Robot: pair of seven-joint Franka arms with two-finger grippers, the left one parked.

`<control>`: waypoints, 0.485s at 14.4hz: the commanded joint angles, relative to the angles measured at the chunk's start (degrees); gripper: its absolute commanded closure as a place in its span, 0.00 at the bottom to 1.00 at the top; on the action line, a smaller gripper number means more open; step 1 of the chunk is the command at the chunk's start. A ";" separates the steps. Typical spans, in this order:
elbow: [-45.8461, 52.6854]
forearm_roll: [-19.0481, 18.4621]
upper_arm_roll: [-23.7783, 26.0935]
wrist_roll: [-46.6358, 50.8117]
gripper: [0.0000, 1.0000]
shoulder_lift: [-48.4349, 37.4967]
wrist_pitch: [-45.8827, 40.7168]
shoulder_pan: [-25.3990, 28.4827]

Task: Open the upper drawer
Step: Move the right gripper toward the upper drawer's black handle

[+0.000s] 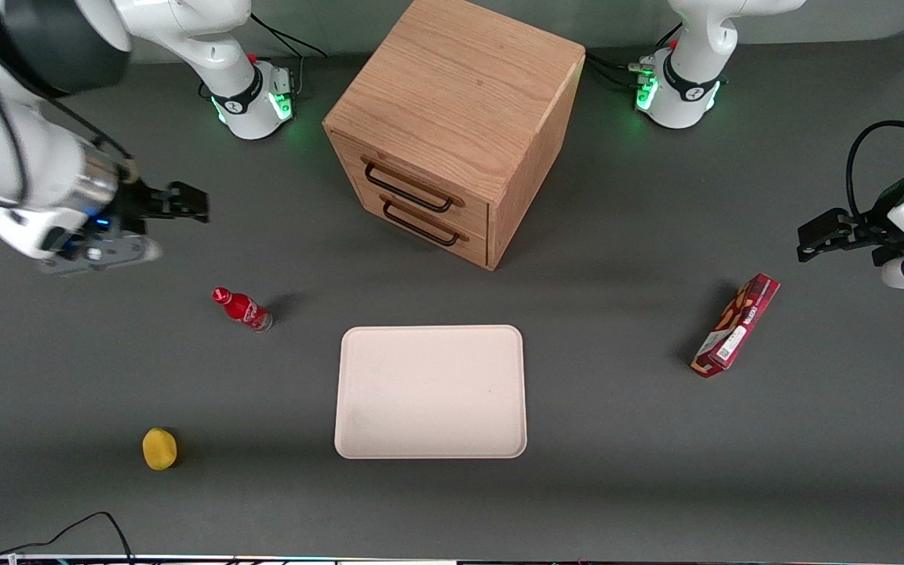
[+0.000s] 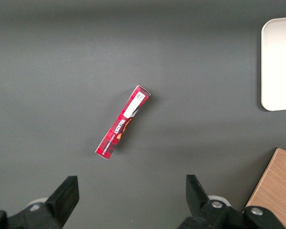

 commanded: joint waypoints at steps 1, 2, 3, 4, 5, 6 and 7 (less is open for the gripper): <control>1.90 2.49 2.70 0.16 0.00 2.34 -1.26 0.10; 1.90 2.58 4.20 0.16 0.00 2.78 -1.00 0.10; 1.99 2.58 5.87 0.25 0.00 3.57 -0.99 0.10; 1.91 2.49 7.54 0.17 0.00 4.71 -0.91 0.10; 1.90 2.41 9.38 -0.01 0.00 5.94 -0.82 0.10; 1.90 1.97 11.23 -0.10 0.00 7.08 -0.82 0.18; 1.90 1.97 12.38 -0.10 0.00 8.31 -0.82 0.19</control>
